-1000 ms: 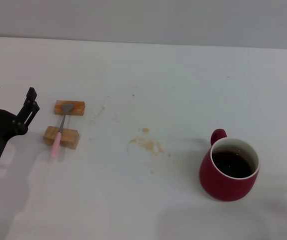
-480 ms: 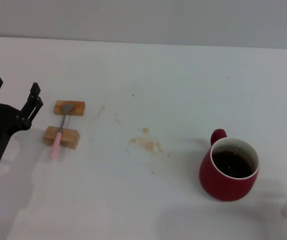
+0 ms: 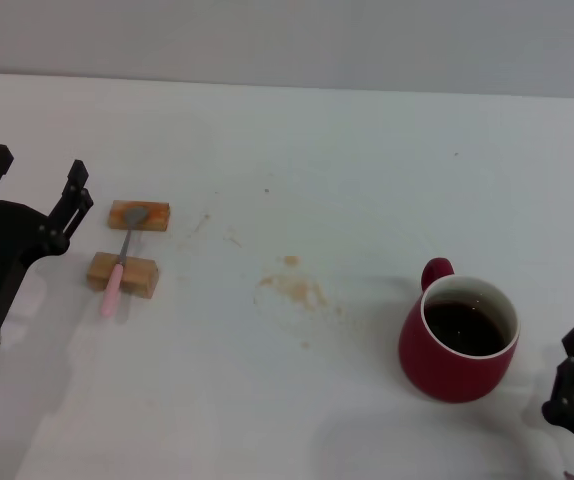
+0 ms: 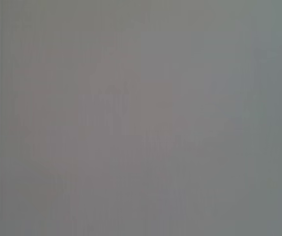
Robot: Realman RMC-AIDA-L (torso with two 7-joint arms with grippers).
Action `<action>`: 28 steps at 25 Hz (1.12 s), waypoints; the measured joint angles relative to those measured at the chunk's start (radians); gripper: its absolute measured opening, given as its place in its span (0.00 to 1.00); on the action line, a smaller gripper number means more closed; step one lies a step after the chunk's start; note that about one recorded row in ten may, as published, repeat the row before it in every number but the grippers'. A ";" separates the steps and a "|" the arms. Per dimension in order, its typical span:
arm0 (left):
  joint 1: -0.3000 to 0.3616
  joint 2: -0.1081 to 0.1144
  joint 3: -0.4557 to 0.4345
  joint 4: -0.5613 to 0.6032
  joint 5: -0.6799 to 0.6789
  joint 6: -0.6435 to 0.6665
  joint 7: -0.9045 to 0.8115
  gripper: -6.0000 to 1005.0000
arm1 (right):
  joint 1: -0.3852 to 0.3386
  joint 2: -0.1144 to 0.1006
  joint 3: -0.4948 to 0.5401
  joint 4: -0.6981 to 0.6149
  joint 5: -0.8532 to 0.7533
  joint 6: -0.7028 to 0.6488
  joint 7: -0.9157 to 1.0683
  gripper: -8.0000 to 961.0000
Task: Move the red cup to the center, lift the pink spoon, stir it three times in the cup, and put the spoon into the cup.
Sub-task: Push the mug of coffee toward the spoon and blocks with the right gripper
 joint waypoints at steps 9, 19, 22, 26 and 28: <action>0.008 -0.001 0.001 -0.005 0.000 0.005 0.000 0.83 | 0.035 0.000 -0.014 0.010 -0.011 0.028 0.003 0.01; 0.002 -0.001 0.002 -0.009 0.000 0.008 0.000 0.83 | 0.054 0.000 -0.014 0.015 -0.011 0.042 0.003 0.01; 0.002 -0.001 0.002 -0.010 0.000 0.009 0.000 0.83 | 0.056 0.000 -0.014 0.015 -0.011 0.047 0.003 0.01; 0.003 -0.001 0.002 -0.011 0.000 0.009 0.000 0.83 | 0.058 -0.001 -0.014 0.015 -0.011 0.072 0.004 0.01; 0.003 -0.001 0.002 -0.011 0.001 0.009 0.000 0.83 | 0.058 -0.001 -0.012 0.015 -0.011 0.081 0.005 0.01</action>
